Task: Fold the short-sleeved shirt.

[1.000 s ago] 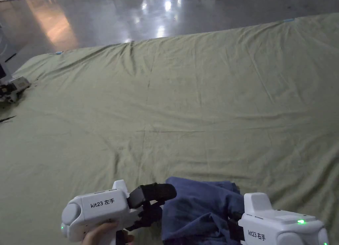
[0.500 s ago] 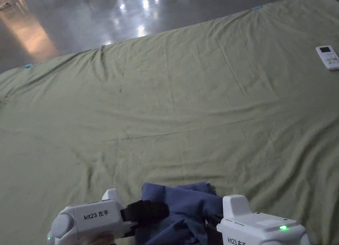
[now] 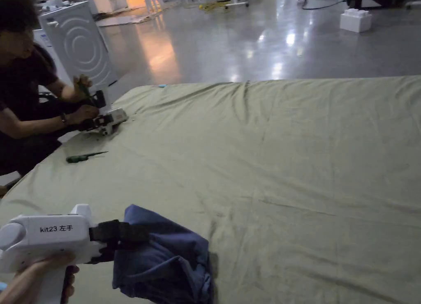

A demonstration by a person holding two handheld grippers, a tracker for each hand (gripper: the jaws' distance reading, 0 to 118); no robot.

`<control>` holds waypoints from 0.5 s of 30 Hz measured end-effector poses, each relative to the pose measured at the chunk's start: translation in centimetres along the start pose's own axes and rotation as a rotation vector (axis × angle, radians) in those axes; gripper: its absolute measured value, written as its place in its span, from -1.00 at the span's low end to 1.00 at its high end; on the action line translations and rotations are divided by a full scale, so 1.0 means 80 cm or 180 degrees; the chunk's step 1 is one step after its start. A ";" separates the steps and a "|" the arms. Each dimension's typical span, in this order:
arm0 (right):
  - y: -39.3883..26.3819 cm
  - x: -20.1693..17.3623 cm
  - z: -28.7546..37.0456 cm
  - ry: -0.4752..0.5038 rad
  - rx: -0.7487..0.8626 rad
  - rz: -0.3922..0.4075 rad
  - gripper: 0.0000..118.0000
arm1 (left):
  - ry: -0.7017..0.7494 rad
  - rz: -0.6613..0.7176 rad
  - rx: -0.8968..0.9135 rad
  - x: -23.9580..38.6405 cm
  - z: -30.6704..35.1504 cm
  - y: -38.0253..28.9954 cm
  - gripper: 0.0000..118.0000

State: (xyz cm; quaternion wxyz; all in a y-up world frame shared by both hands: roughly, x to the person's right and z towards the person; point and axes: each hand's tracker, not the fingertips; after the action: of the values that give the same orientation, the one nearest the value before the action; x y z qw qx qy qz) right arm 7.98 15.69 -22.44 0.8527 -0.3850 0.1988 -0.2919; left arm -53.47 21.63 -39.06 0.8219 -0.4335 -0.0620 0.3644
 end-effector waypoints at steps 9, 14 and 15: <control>-0.013 0.022 -0.035 -0.0100 -0.0220 -0.0313 -1.00 | 0.0773 0.0203 0.0011 -0.129 -0.041 0.030 -0.04; 0.005 0.005 -0.023 -0.0136 -0.0082 0.0011 -1.00 | 0.1262 -0.0132 0.0275 -0.131 -0.030 0.028 0.34; 0.010 0.001 -0.014 -0.0145 -0.0002 0.0125 -1.00 | 0.1514 -0.0440 0.0310 -0.130 -0.011 0.032 0.34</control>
State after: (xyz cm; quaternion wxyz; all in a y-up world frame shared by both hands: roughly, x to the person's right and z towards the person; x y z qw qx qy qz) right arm 7.66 15.48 -23.78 0.8624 -0.3878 0.1869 -0.2662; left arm -62.08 15.17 -39.29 0.8562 -0.4616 0.1212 0.1976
